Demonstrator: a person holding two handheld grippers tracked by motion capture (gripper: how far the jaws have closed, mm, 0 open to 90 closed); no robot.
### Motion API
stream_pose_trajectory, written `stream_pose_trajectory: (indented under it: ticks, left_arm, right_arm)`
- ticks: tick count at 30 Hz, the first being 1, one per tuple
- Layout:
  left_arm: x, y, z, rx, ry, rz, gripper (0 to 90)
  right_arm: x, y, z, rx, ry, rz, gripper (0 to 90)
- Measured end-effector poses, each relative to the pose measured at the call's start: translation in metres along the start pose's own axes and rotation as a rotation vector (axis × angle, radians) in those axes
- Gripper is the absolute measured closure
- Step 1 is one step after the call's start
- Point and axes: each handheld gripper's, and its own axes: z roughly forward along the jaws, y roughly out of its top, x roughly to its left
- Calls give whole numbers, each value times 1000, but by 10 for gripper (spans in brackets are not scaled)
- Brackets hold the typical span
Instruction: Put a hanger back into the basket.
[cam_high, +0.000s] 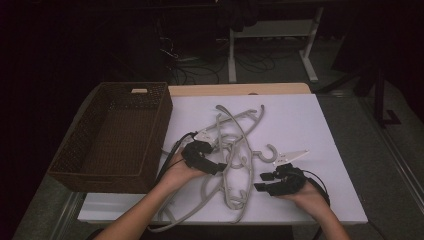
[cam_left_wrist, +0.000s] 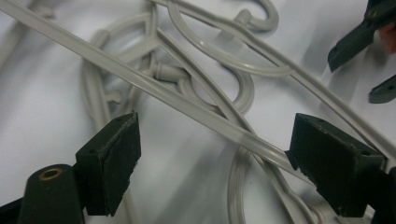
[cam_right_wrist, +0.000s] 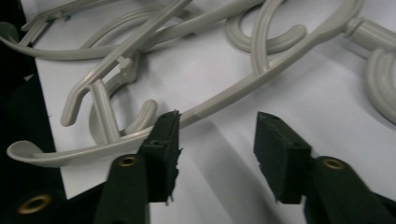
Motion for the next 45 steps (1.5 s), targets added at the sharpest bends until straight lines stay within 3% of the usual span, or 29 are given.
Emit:
stream_pose_trajectory:
  ticks: [9,15,23,37,45]
  left_arm:
    - [0,3,22,43,13,-33,251]
    - [1,4,33,55,-16,-61,345]
    - [4,9,32,35,-25,-116,473]
    - [3,38,27,-29,-82,-129,616]
    - [13,58,35,-37,-100,-149,688]
  right_arm:
    - [-3,-1,0,-6,-5,14,444]
    - [-3,-1,1,-5,-4,14,439]
    - [-4,-2,-3,-21,-8,21,439]
    - [-8,-5,-14,-78,-14,39,437]
    - [-9,-6,-15,-78,-7,32,435]
